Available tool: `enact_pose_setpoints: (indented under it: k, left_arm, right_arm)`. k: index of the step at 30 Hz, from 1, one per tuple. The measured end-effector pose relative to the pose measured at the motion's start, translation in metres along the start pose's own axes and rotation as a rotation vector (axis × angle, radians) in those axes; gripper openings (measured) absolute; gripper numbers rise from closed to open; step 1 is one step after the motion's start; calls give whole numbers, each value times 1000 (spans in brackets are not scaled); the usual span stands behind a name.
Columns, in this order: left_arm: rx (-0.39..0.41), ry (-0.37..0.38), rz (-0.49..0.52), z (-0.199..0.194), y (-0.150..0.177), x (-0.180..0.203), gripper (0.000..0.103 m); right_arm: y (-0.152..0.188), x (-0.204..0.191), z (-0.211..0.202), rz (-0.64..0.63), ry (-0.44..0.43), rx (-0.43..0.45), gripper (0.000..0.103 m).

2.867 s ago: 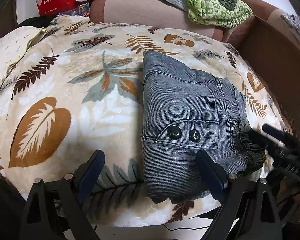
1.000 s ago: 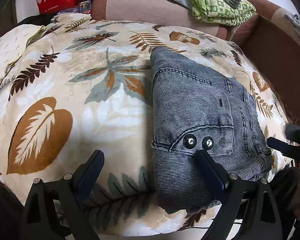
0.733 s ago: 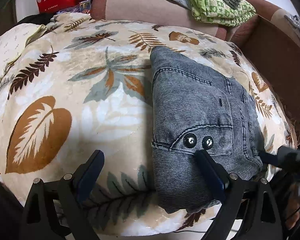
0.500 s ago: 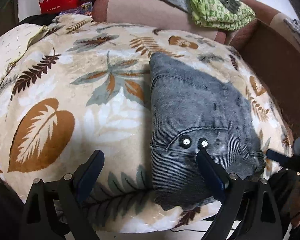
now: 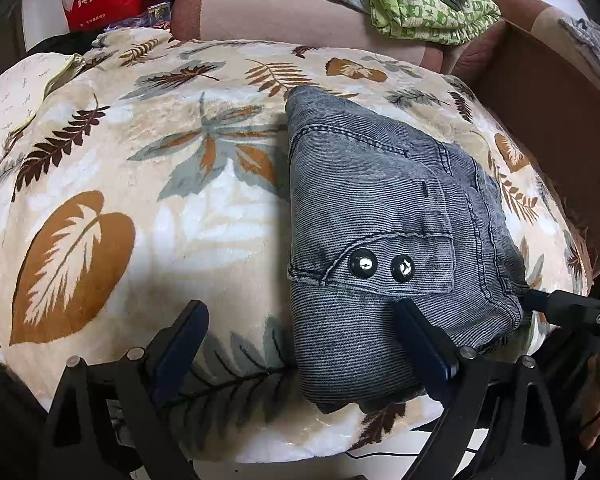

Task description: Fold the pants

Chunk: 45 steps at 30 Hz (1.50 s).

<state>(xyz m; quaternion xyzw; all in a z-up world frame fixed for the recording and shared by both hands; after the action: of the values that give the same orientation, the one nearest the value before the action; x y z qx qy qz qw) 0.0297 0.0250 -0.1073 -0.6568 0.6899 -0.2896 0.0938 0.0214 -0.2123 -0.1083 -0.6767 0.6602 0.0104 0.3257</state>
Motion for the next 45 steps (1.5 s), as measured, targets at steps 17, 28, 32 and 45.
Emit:
enact_pose_setpoints:
  k: [17,28,32,45]
  left_arm:
    - [10,1,2,-8,-1,2,94]
    - [56,37,-35,-26,-18,-8,94]
    - [21,203,-195,-14,-37,-29,94]
    - [-142,436,-250,41,-65,-9,93]
  right_arm:
    - [-13,17,-28,-92,271,69,95]
    - [-23,50,-27,51,180,50,95]
    - [-38,71,-13,183,11,-10,95]
    - [-66,68,22,271,-150,-123,96]
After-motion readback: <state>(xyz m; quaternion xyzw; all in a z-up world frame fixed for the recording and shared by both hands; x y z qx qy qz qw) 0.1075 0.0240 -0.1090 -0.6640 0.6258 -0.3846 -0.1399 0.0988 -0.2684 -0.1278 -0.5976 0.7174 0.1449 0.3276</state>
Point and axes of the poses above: each gripper's, at about its wrist camera, not at the fingertips, and z roughly the way its jaws point, x to its right, y to its underside, the point moved 5 cm from there along z, roughly the way its jaws point, and after that the axes turned 6 degrees about y, right-handed, at the moved point
